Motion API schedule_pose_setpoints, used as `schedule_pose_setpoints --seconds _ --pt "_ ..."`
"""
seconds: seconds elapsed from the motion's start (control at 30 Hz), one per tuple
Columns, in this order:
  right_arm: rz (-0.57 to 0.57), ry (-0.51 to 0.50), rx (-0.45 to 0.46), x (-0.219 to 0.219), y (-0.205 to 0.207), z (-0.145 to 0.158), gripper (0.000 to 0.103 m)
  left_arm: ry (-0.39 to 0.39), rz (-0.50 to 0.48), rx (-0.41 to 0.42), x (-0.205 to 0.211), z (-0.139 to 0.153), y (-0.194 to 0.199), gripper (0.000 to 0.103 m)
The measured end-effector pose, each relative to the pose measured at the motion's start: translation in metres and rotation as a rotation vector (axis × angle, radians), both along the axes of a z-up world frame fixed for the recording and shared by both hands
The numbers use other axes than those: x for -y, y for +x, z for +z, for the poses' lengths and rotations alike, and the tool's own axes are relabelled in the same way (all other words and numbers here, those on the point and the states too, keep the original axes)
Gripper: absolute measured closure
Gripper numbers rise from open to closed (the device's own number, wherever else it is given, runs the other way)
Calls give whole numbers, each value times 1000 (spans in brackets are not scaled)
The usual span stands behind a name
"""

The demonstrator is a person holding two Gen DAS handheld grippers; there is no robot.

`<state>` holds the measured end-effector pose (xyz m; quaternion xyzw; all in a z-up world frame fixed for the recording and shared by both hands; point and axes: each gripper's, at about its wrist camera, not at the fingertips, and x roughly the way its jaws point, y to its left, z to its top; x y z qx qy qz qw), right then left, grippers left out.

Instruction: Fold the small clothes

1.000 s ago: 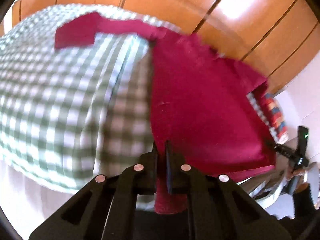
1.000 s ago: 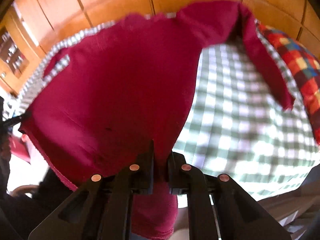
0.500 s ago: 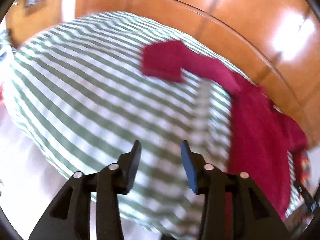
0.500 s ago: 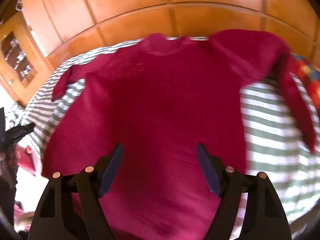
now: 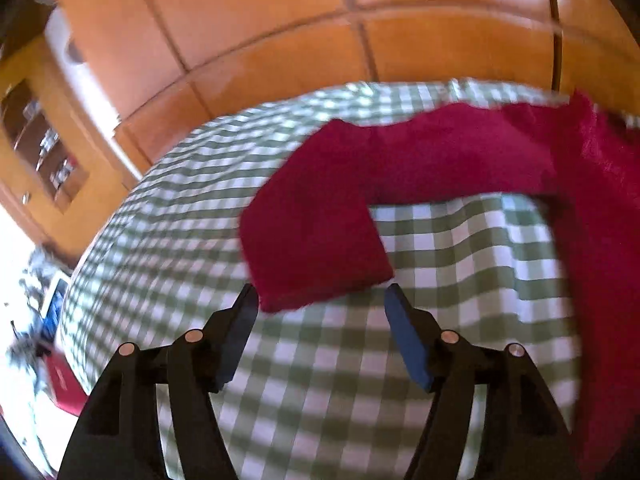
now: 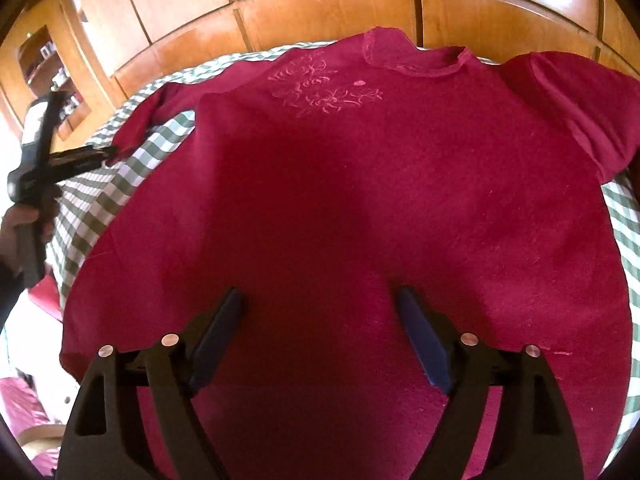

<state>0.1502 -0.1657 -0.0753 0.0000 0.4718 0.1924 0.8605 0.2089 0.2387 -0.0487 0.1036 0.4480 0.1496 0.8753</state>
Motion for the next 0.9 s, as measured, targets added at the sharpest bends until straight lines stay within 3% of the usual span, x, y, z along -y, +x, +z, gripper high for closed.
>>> schedule_pose_setpoints --seconds 0.03,0.07,0.17,0.23,0.27,0.47,0.57,0.73,0.9 --pt "0 -3 3 0 0 0 19 2 3 -31 -3 -8 12 38" --pt "0 -6 5 -3 0 -1 19 -4 12 -53 -8 -14 20 50" --pt "2 -18 12 -9 1 -3 17 -92 44 -74 -25 -22 32 98" --pt "5 -23 15 -11 1 -3 17 -181 63 -31 -41 -3 26 97" --pt "6 -18 15 -10 1 -3 17 -272 76 30 -55 17 16 98" --pt "11 -25 9 -12 2 -4 17 -621 164 302 -137 111 -41 98" --pt "7 -29 10 -13 3 -4 17 -748 246 356 -181 128 -45 98" --pt "-2 -34 10 -14 2 -4 17 -767 398 280 -225 108 -7 98" --pt "-6 -39 5 -14 4 -3 17 -723 588 116 -257 44 39 96"
